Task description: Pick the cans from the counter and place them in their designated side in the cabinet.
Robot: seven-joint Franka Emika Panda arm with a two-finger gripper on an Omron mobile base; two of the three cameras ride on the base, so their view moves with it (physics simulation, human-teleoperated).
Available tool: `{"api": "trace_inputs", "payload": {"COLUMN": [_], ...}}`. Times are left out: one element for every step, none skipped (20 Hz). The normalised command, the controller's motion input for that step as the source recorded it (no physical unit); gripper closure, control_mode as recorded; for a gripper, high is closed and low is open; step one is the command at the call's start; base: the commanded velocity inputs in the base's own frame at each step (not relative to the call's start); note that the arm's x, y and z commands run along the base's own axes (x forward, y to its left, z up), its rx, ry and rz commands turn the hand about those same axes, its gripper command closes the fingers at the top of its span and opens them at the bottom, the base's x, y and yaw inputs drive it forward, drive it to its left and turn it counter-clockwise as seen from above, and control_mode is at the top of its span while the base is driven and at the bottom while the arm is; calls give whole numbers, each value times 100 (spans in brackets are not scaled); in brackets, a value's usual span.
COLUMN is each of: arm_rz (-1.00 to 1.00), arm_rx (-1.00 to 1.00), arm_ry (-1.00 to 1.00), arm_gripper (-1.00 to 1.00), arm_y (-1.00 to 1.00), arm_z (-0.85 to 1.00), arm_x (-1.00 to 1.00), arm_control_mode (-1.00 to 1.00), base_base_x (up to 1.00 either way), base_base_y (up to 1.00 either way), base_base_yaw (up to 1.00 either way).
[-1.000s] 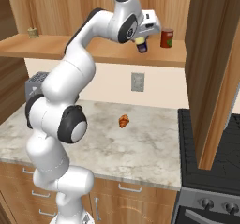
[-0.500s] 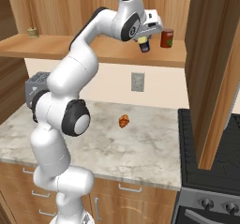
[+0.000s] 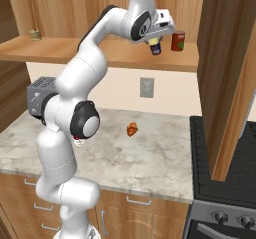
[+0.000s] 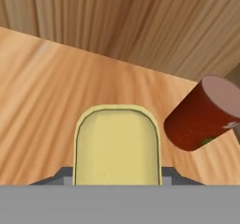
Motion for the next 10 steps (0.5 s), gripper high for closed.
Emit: {"api": "trace_inputs", "payload": {"arm_rz": [0,0,0,0,0,0,0,0,0,0], "arm_rx": [0,0,0,0,0,0,0,0,0,0], "arm_ry": [5,5,5,5,5,5,4,4,4,3], "arm_gripper": [100,100,100,100,100,100,100,100,100,100], "arm_y": [-6,-6,-4,-4,-3,-4,-3,-4,-3,-2], "arm_z": [-5,-5,-5,-4,-5,-5,-5,-6,-7,-9], "arm_x": [17,17,18,19,18,16,16,13,12,11], "arm_control_mode": [-100,-100,-100,-100,-100,-100,-100,-100,-100,-100], "base_base_x": [0,0,0,0,0,0,0,0,0,0], "base_base_y": [0,0,0,0,0,0,0,0,0,0], "base_base_yaw": [0,0,0,0,0,0,0,0,0,0]}}
